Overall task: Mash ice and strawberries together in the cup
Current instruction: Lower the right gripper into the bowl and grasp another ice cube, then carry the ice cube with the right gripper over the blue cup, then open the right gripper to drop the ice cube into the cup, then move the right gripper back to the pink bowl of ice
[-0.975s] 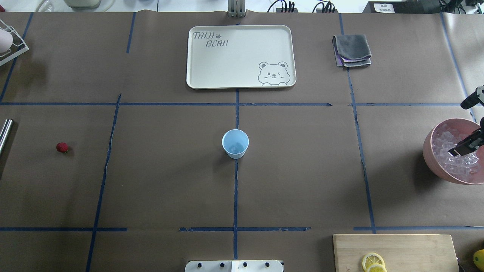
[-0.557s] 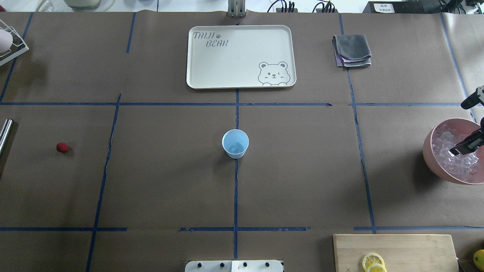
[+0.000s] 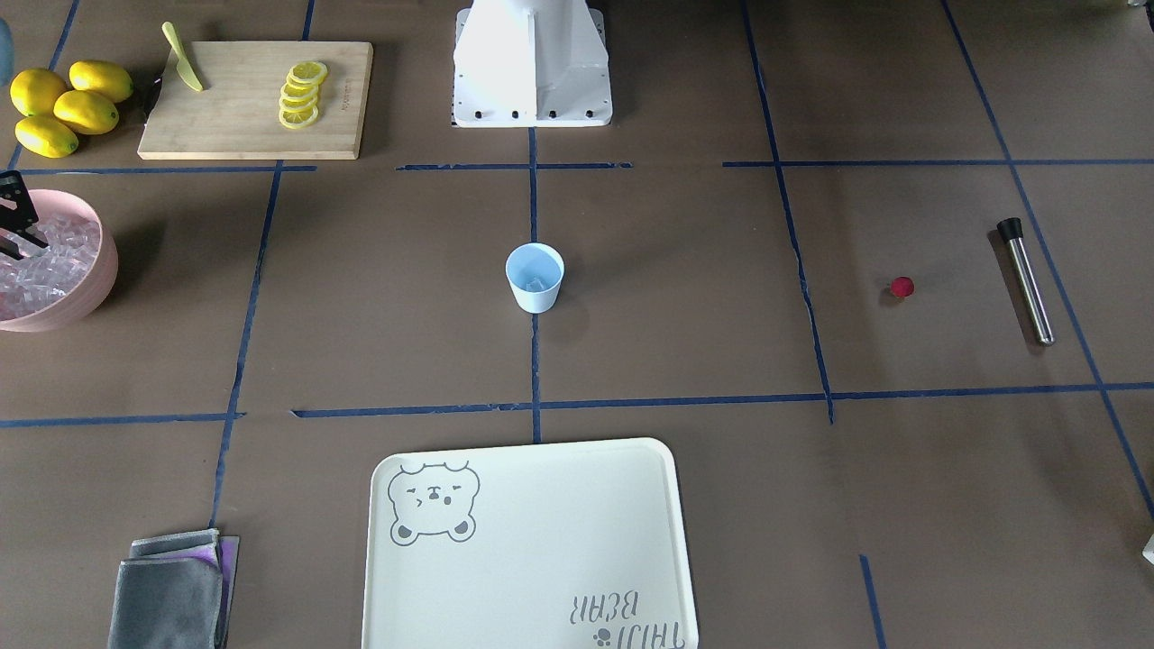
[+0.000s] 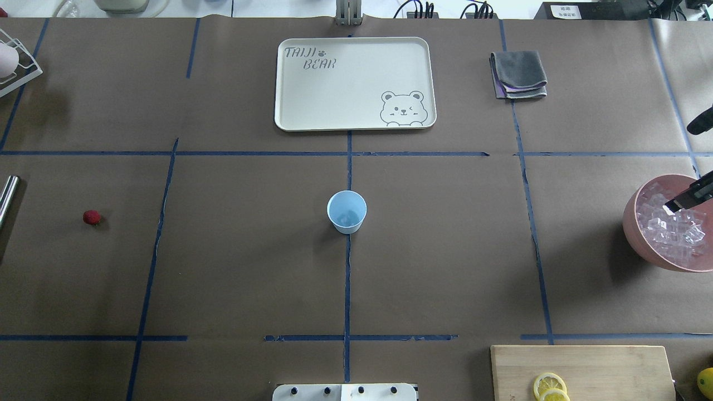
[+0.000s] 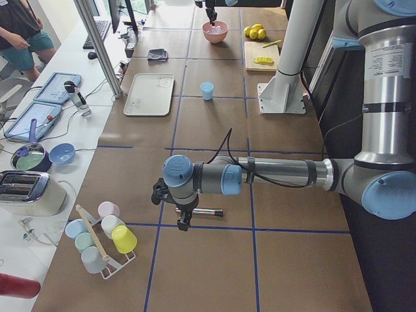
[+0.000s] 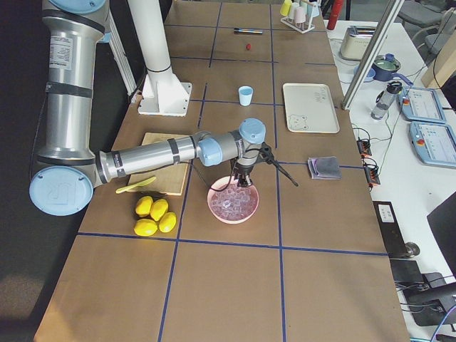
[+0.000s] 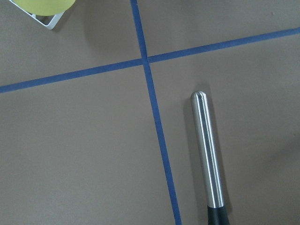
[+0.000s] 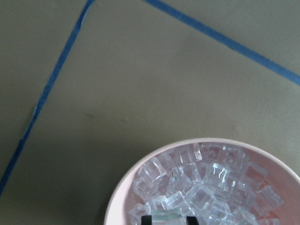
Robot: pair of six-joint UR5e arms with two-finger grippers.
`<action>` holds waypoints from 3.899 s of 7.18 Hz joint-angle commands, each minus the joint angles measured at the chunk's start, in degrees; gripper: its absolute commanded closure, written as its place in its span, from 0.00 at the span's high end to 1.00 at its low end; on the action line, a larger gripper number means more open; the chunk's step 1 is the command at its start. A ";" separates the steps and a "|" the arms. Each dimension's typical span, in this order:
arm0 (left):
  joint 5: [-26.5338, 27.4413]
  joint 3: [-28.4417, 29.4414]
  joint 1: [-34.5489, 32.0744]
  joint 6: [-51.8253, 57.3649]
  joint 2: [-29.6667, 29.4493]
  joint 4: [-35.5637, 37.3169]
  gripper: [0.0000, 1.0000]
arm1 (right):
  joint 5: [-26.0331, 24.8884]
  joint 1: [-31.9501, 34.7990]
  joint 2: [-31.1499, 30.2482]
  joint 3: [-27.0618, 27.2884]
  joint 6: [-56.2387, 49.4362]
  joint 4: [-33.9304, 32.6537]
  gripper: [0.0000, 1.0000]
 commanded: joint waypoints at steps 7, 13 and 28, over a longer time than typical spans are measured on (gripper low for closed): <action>-1.21 0.08 0.05 -0.09 0.00 0.09 1.00 | -10.18 -17.98 32.44 2.49 51.23 -12.85 0.00; -1.21 0.61 0.05 -0.09 0.00 0.18 1.00 | -30.21 -38.74 54.24 -14.08 79.31 -12.41 0.00; -1.21 1.05 0.14 -0.09 0.00 0.18 1.00 | -22.89 -27.56 37.73 -2.33 57.54 -10.04 0.99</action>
